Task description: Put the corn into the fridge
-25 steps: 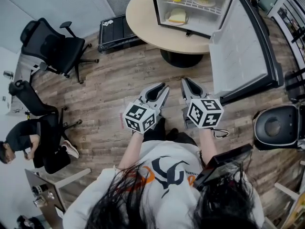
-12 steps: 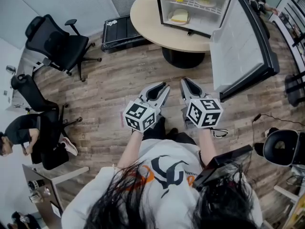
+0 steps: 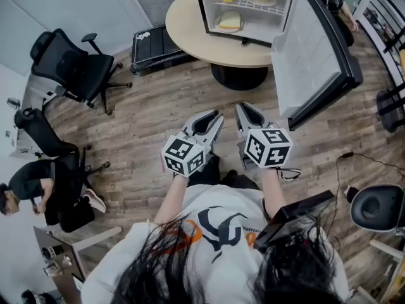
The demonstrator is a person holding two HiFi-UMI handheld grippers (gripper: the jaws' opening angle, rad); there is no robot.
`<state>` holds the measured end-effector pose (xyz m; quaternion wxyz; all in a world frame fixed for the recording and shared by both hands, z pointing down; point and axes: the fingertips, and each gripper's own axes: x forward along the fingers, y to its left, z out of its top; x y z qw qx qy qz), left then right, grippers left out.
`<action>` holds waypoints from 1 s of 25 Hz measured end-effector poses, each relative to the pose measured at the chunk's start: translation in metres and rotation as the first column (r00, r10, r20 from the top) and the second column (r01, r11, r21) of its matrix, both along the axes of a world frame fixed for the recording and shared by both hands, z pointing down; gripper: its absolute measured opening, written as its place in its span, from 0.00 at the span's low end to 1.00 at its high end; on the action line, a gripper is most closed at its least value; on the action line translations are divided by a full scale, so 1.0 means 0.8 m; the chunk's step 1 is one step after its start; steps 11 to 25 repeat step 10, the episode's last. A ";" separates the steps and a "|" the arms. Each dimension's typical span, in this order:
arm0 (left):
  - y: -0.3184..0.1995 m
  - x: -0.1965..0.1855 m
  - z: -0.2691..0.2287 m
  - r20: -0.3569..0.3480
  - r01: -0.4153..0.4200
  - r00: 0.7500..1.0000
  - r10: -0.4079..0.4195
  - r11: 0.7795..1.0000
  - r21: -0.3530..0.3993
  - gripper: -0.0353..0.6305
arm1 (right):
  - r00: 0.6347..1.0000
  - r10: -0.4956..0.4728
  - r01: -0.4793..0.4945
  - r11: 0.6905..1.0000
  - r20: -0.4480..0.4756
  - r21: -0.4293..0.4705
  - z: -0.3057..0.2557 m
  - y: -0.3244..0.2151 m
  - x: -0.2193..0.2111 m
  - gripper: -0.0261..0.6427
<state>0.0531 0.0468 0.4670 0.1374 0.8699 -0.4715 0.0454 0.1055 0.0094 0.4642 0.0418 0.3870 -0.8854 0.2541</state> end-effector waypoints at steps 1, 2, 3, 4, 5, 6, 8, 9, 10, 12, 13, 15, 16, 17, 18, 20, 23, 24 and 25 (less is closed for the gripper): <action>-0.001 0.001 0.001 0.002 -0.002 1.000 0.002 1.000 0.000 0.17 | 1.000 0.001 -0.001 1.000 0.002 -0.001 0.000 -0.001 0.001 0.11; -0.002 0.002 0.001 0.004 -0.004 1.000 0.004 1.000 0.000 0.17 | 1.000 0.001 -0.001 1.000 0.005 -0.003 0.001 -0.003 0.002 0.11; -0.003 0.004 0.002 0.006 -0.007 1.000 0.007 1.000 0.001 0.17 | 1.000 0.001 0.000 1.000 0.009 -0.006 0.002 -0.004 0.003 0.11; -0.004 0.005 0.003 0.007 -0.010 1.000 0.010 1.000 0.001 0.17 | 1.000 0.000 0.000 1.000 0.014 -0.010 0.004 -0.005 0.003 0.11; -0.005 0.007 0.003 0.009 -0.014 1.000 0.014 1.000 0.001 0.17 | 1.000 0.000 0.001 1.000 0.019 -0.014 0.005 -0.005 0.003 0.11; -0.006 0.007 0.003 0.010 -0.018 1.000 0.018 1.000 0.000 0.17 | 1.000 0.000 0.000 1.000 0.022 -0.019 0.005 -0.006 0.002 0.11; -0.006 0.008 0.002 0.013 -0.026 1.000 0.027 1.000 -0.003 0.17 | 1.000 0.004 -0.003 1.000 0.024 -0.025 0.006 -0.005 0.001 0.11; -0.006 0.007 0.002 0.015 -0.031 0.999 0.031 1.000 -0.006 0.17 | 1.000 0.005 -0.005 1.000 0.024 -0.028 0.007 -0.004 -0.001 0.11; -0.005 0.007 0.002 0.017 -0.035 0.999 0.035 0.999 -0.008 0.17 | 1.000 0.007 -0.006 0.999 0.025 -0.031 0.007 -0.004 -0.002 0.11; -0.005 0.007 0.002 0.017 -0.035 0.999 0.035 0.999 -0.008 0.17 | 1.000 0.007 -0.006 0.999 0.025 -0.031 0.007 -0.004 -0.002 0.11; -0.005 0.007 0.002 0.017 -0.035 0.999 0.035 0.999 -0.008 0.17 | 1.000 0.007 -0.006 0.999 0.025 -0.031 0.007 -0.004 -0.002 0.11; -0.005 0.007 0.002 0.017 -0.035 0.999 0.035 0.999 -0.008 0.17 | 1.000 0.007 -0.006 0.999 0.025 -0.031 0.007 -0.004 -0.002 0.11; -0.005 0.007 0.002 0.017 -0.035 0.999 0.035 0.999 -0.008 0.17 | 1.000 0.007 -0.006 0.999 0.025 -0.031 0.007 -0.004 -0.002 0.11; -0.005 0.007 0.002 0.017 -0.035 0.999 0.035 0.999 -0.008 0.17 | 1.000 0.007 -0.006 0.999 0.025 -0.031 0.007 -0.004 -0.002 0.11; -0.005 0.007 0.002 0.017 -0.035 0.999 0.035 0.999 -0.008 0.17 | 1.000 0.007 -0.006 0.999 0.025 -0.031 0.007 -0.004 -0.002 0.11; -0.005 0.007 0.002 0.017 -0.035 0.999 0.035 0.999 -0.008 0.17 | 1.000 0.007 -0.006 0.999 0.025 -0.031 0.007 -0.004 -0.002 0.11; -0.005 0.007 0.002 0.017 -0.035 0.999 0.035 0.999 -0.008 0.17 | 1.000 0.007 -0.006 0.999 0.025 -0.031 0.007 -0.004 -0.002 0.11; -0.005 0.007 0.002 0.017 -0.035 0.999 0.035 0.999 -0.008 0.17 | 1.000 0.007 -0.006 0.999 0.025 -0.031 0.007 -0.004 -0.002 0.11; -0.005 0.007 0.002 0.017 -0.035 0.999 0.035 0.999 -0.008 0.17 | 1.000 0.007 -0.006 0.999 0.025 -0.031 0.007 -0.004 -0.002 0.11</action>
